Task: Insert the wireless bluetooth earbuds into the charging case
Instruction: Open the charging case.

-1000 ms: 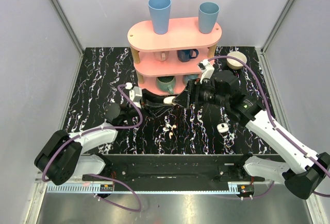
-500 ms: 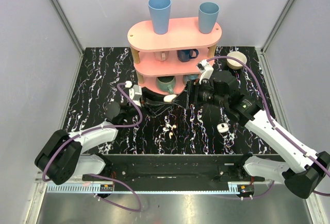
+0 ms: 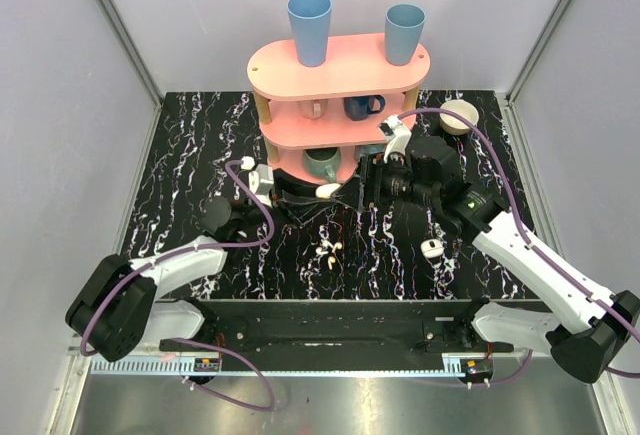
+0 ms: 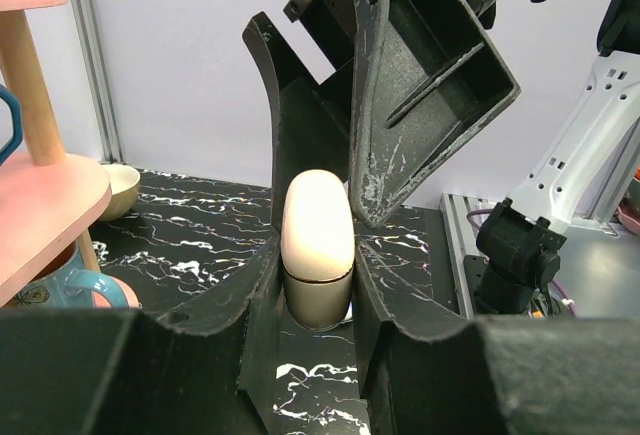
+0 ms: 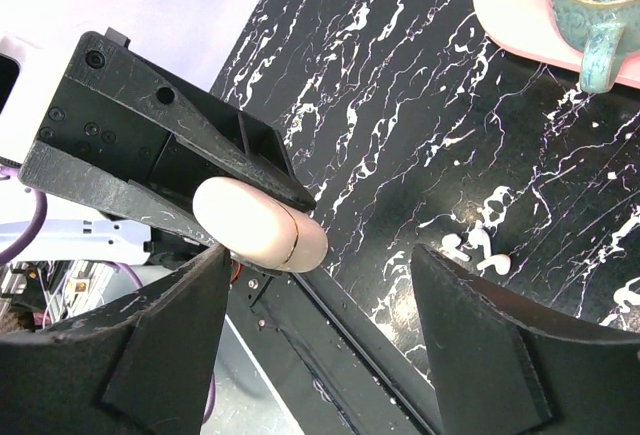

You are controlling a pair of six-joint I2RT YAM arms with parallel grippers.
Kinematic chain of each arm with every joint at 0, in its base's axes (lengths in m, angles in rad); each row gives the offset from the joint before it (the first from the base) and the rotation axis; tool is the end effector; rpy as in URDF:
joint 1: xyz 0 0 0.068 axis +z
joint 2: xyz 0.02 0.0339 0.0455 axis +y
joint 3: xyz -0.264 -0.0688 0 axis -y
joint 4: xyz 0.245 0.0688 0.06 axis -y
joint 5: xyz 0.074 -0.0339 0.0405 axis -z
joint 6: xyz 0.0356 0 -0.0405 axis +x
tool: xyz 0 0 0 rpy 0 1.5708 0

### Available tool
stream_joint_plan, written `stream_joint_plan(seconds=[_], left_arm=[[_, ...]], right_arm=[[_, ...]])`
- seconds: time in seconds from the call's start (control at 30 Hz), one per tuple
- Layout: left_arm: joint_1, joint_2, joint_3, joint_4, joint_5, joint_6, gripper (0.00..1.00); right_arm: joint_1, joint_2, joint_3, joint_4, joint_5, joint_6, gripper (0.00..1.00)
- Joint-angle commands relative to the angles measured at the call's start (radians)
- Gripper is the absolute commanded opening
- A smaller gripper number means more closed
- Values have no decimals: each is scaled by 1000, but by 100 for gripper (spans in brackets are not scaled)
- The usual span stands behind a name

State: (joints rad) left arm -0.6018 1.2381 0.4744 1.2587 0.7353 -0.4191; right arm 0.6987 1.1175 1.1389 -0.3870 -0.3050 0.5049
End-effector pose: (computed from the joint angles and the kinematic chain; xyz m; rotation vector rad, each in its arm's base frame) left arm 0.1848 -0.1559 0.2846 0.8106 1.0345 -1.2753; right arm 0.1837 0.1683 0.3775 -0.4179 2.0379 1.0678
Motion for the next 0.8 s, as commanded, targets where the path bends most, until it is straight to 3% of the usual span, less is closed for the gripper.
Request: stream_joint_plan(seconds=[0.0, 0.47, 0.77], left_arm=[[-16, -49, -5, 338, 104, 11, 0], [-16, -132, -49, 291, 108, 49, 0], [-16, -150, -74, 223, 52, 106, 0]], right_arm=[[1, 19, 42, 53, 56, -2, 79], [2, 30, 58, 57, 86, 3, 79], [2, 21, 59, 109, 17, 18, 80]])
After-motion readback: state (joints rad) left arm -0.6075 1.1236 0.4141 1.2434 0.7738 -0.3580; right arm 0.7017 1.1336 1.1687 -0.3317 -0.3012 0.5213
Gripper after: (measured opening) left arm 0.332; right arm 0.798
